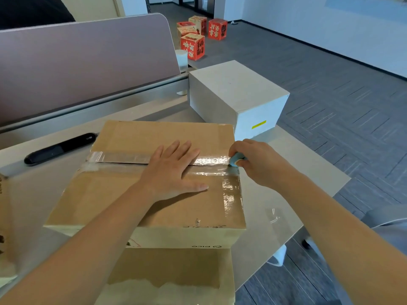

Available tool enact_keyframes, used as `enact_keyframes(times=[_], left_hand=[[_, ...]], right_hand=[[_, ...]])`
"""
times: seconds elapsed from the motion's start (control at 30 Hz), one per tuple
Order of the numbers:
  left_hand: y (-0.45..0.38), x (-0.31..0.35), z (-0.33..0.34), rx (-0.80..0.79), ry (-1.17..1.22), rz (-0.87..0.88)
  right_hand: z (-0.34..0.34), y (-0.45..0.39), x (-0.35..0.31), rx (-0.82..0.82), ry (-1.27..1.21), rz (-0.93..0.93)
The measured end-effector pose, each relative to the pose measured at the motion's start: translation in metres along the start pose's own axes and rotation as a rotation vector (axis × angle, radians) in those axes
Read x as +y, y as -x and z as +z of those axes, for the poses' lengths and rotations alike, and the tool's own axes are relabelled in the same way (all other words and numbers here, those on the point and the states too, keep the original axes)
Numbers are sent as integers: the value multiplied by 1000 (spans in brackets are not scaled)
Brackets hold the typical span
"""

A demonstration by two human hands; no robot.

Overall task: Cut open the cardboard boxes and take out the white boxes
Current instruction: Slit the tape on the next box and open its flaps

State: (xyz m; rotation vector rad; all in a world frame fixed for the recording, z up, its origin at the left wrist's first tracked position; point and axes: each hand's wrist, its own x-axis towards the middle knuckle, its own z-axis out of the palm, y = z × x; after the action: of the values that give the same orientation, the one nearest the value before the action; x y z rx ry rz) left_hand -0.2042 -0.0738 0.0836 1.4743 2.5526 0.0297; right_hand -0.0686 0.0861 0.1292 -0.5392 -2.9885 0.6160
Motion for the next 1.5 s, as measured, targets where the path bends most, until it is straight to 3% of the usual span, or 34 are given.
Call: enact_keyframes(times=[0.47,0.67,0.83,1.0,1.2,1.4,1.5], left_hand=[[0,2,-3,-17,-6,-15],[2,6,-9,-27,56,-24],[15,-16,-27,39,286,-28],[39,-75,-38,-28,170,-39],[55,-107,-19,-26,-20,-12],[72,-112,-10,63,24,-190],[87,-109,-5,132,50,-345]], right_hand=[[8,15,25,125,-227,52],[-10,22,17,405,-436,114],[18,30,-29,469,-686,205],[65,33,-79,481,-872,276],[82,26,-102,558,-787,270],[82,7,-113,646,-766,230],[85,3,-127,601,-853,178]])
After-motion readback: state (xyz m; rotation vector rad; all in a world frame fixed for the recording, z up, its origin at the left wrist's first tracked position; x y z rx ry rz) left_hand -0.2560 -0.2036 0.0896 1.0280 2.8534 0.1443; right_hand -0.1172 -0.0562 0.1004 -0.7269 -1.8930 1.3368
